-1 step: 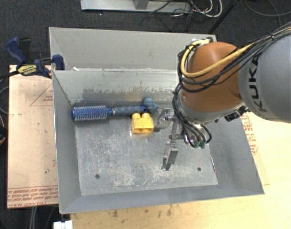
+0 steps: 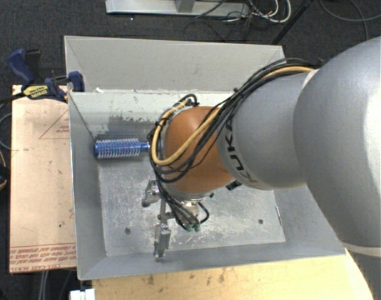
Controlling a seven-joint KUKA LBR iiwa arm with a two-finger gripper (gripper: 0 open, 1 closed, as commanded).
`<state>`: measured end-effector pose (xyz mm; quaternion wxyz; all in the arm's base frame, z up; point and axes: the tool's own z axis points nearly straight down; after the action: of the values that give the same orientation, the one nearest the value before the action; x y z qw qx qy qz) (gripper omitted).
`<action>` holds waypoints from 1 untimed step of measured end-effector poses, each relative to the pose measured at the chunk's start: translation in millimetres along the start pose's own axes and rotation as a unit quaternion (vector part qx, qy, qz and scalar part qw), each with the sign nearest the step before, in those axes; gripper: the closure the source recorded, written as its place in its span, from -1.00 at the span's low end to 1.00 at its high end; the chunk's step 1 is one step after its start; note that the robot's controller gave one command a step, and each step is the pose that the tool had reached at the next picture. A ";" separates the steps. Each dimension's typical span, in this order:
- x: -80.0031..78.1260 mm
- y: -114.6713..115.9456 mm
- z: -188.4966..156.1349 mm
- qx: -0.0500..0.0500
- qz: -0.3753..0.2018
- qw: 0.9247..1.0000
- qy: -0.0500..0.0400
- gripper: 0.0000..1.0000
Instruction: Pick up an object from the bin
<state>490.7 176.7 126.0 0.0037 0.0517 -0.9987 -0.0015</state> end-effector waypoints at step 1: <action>13.7 -78.6 51.0 -0.001 -0.065 0.998 -0.014 -1.00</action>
Offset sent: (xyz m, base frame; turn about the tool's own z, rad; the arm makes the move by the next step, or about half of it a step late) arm -0.0118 -0.0813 -0.0560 -0.1354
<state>484.8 97.2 74.9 -0.0099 0.1167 -0.9931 -0.0036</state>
